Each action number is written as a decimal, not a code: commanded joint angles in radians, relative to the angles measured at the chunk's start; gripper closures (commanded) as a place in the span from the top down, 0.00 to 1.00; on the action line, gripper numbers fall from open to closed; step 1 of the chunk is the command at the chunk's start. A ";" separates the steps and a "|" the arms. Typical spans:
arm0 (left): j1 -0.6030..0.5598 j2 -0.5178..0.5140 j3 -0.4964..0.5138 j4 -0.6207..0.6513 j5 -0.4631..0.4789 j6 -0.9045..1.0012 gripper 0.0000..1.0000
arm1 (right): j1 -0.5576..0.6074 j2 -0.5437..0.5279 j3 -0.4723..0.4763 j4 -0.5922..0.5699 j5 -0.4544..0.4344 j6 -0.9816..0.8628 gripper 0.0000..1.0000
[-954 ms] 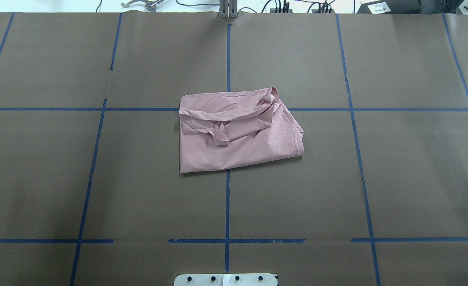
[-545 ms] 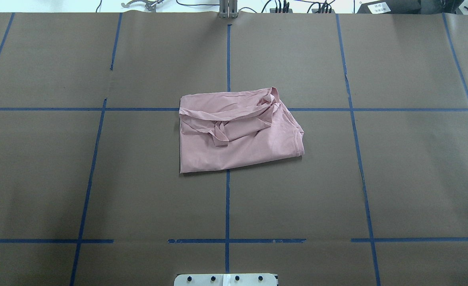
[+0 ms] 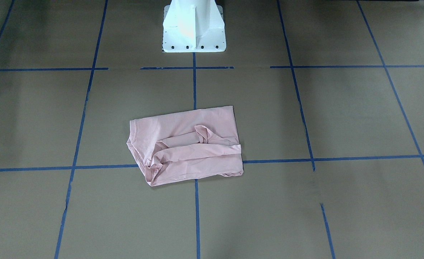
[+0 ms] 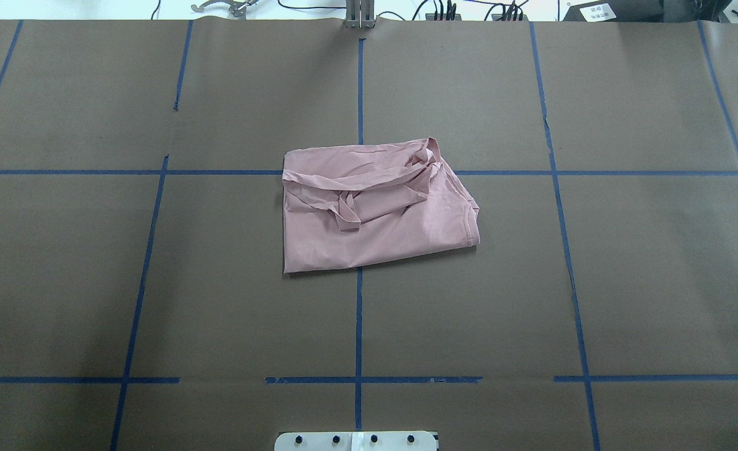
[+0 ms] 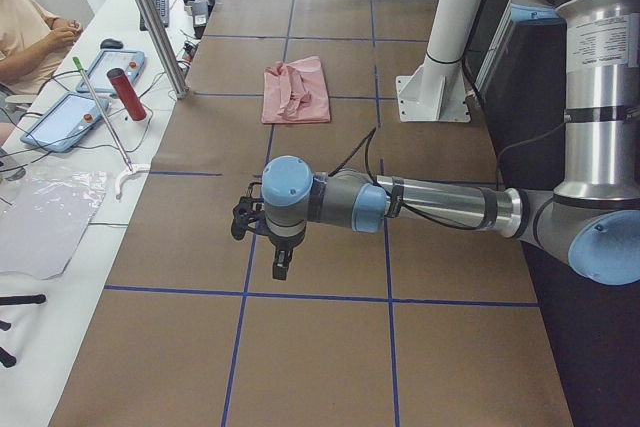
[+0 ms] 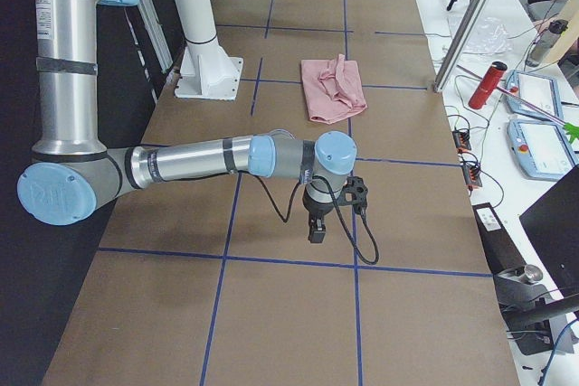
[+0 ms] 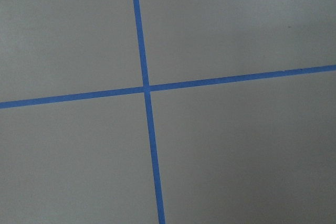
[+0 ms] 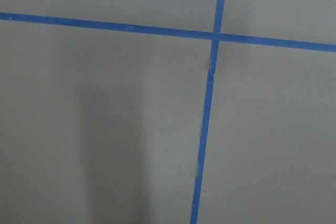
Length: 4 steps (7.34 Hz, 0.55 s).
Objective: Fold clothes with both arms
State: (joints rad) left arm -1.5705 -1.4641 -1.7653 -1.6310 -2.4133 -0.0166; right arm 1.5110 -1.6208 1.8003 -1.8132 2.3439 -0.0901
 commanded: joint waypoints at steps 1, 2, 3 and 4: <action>0.000 0.005 0.029 0.000 -0.001 0.000 1.00 | 0.000 -0.001 0.001 0.000 0.000 0.001 1.00; 0.000 0.002 0.029 0.000 -0.001 0.000 1.00 | 0.000 -0.001 0.001 0.000 0.000 0.000 1.00; 0.000 0.001 0.026 0.002 -0.003 0.000 1.00 | 0.000 0.001 0.001 0.000 0.000 0.001 1.00; 0.000 -0.004 0.032 0.002 -0.003 0.000 1.00 | 0.000 -0.001 -0.013 0.000 -0.001 0.001 1.00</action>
State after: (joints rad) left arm -1.5708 -1.4637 -1.7375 -1.6296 -2.4154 -0.0169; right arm 1.5110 -1.6209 1.7984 -1.8132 2.3437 -0.0894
